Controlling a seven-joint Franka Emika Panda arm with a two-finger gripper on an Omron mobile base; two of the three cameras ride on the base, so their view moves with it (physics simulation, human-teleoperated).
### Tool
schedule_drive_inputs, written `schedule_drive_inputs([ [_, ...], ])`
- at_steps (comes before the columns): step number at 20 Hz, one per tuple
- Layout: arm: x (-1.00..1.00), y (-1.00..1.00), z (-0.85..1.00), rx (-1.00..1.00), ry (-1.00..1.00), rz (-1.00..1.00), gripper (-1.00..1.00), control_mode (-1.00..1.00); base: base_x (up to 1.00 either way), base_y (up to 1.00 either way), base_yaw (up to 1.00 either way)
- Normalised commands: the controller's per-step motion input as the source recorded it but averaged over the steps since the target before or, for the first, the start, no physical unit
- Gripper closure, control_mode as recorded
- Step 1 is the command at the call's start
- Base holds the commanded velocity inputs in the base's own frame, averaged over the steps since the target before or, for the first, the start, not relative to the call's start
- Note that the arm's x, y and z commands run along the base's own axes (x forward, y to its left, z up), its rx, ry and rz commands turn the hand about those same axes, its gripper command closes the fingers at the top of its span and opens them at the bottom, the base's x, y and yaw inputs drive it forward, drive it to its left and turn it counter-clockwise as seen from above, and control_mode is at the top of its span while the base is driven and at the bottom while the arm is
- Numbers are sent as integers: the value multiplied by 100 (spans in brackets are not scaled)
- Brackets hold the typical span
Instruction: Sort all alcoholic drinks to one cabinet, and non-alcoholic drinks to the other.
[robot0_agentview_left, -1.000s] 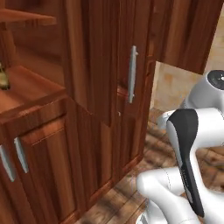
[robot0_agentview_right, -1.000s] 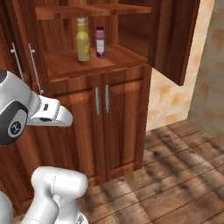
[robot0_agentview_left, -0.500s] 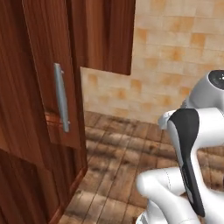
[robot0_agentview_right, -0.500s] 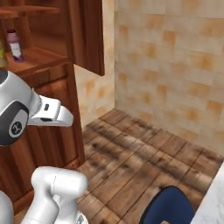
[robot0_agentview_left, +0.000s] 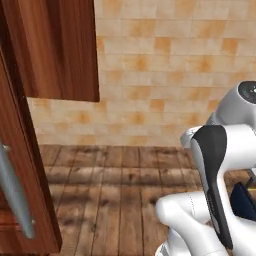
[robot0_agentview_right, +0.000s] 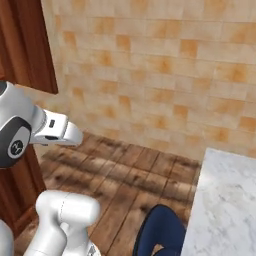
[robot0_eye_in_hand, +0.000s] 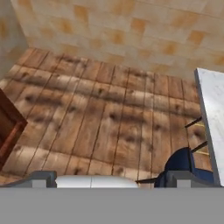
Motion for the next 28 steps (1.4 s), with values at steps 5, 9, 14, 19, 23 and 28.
schedule_drive_inputs([
  [5, 0, 0, 0, 0, 0, 0, -100, 100, 96, 0, -33],
  [9, 0, 0, 0, 0, 0, 0, -100, 100, 98, 0, -20],
  [14, 0, 0, 0, 0, 0, 0, -100, 100, 98, 0, -14],
  [19, 0, 0, 0, 0, 0, 0, -100, 100, 97, 0, -9],
  [23, 0, 0, 0, 0, 0, 0, -100, 100, 100, 0, -4],
  [28, 0, 0, 0, 0, 0, 0, -100, 100, 95, 0, -19],
])
